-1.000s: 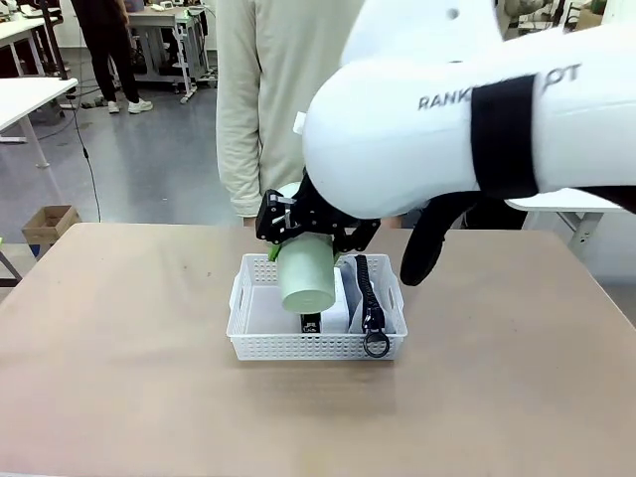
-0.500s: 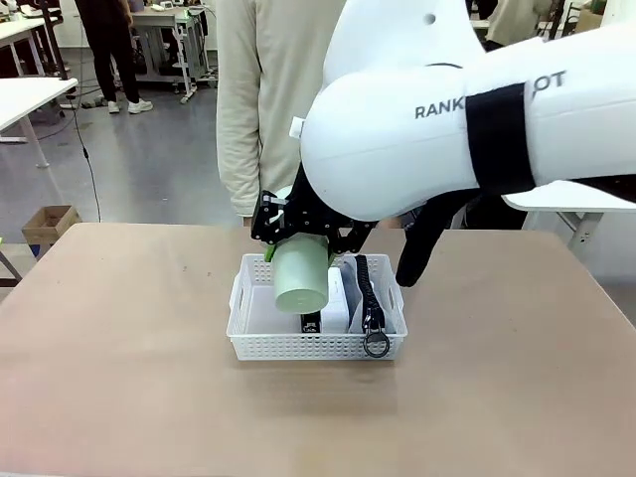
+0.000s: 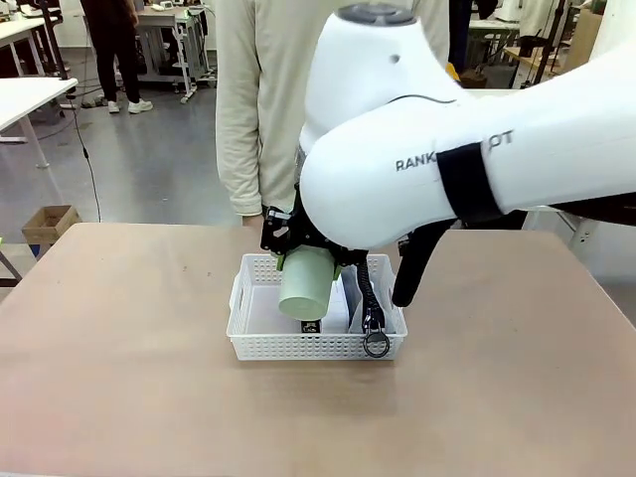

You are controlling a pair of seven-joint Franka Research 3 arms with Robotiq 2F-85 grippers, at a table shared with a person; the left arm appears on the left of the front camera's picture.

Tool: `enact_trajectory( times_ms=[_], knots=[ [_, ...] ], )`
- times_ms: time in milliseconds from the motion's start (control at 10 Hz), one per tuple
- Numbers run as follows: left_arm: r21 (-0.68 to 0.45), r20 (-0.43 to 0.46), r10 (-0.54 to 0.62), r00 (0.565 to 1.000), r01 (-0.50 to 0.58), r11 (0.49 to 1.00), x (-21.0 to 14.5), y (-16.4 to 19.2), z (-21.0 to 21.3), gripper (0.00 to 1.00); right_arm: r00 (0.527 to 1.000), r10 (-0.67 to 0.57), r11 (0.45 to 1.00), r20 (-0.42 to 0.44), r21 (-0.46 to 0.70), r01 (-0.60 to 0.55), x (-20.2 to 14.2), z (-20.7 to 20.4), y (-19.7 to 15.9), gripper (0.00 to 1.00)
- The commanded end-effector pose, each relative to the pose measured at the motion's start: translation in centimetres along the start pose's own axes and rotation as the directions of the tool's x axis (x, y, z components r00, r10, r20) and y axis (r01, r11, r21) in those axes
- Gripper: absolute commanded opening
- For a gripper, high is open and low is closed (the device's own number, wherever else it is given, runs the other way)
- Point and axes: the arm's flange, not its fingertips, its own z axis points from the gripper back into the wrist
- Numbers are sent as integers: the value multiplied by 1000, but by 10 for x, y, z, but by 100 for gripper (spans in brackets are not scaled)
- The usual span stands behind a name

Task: Efficiently arrange items inside the basket to fit them all.
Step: Pick up the Reusable plastic cup and place it inside the Organizing basket.

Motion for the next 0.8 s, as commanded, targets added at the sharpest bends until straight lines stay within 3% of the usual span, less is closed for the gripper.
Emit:
enact_trajectory(
  times_ms=[0,400,700],
  knots=[
    [-2,-8,-18,1000,18,1000,-3,2,3,100,998,-56,998,12,-32,56,13,-21,36,85],
    [-2,-8,-18,1000,18,1000,-3,2,3,100,999,-7,1000,-45,-28,5,34,-61,56,85],
    [-2,-8,-18,1000,18,1000,-3,2,3,100,996,-19,998,-90,-59,14,29,-83,62,85]
  ],
)
